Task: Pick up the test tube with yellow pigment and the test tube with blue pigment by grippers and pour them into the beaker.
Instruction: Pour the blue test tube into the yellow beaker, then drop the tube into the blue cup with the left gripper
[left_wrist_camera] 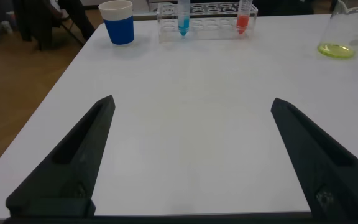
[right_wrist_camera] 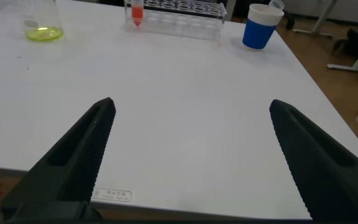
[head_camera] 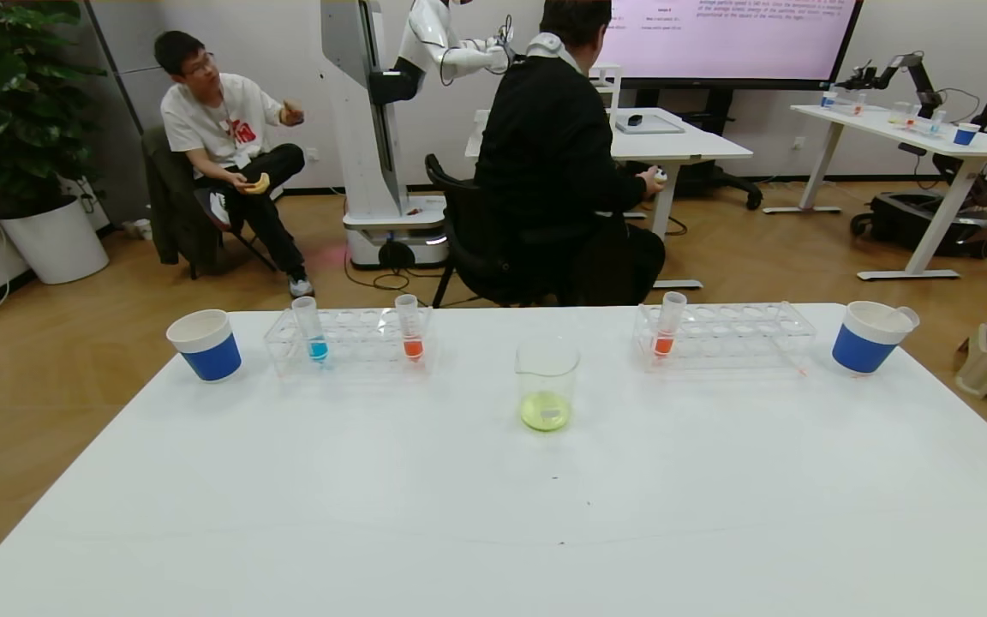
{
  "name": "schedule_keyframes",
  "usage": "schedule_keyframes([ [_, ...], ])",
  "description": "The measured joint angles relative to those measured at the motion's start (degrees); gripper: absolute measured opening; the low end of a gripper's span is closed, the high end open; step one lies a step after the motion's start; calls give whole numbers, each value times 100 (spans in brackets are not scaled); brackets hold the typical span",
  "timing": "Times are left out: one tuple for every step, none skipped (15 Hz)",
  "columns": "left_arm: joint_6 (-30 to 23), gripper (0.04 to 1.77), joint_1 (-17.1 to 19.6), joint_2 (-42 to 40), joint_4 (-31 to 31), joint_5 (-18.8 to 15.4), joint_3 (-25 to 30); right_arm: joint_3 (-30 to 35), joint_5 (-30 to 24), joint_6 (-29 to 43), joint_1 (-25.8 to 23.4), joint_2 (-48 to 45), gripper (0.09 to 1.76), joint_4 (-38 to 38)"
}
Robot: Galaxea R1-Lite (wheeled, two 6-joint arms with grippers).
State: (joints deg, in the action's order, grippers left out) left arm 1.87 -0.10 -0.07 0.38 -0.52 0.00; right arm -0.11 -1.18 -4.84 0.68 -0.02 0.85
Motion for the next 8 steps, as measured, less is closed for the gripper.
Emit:
schedule_keyframes([
  [2, 175, 0, 0, 0, 9, 0, 1, 0, -1, 0, 0, 173, 2],
  [-24, 175, 0, 0, -2, 39, 0, 1, 0, -1, 0, 0, 173, 2],
  [-38, 175, 0, 0, 0, 50, 0, 1, 0, -1, 0, 0, 173, 2],
  [-41, 175, 0, 0, -2, 48, 0, 1, 0, -1, 0, 0, 173, 2],
  [-46, 175, 0, 0, -2, 50, 0, 1, -2, -1, 0, -2, 173, 2],
  [-50, 175, 0, 0, -5, 52, 0, 1, 0, -1, 0, 0, 173, 2],
  [-52, 175, 0, 0, -5, 50, 0, 1, 0, -1, 0, -2, 173, 0],
  [-22, 175, 0, 0, -5, 52, 0, 1, 0, -4, 0, -2, 173, 2],
])
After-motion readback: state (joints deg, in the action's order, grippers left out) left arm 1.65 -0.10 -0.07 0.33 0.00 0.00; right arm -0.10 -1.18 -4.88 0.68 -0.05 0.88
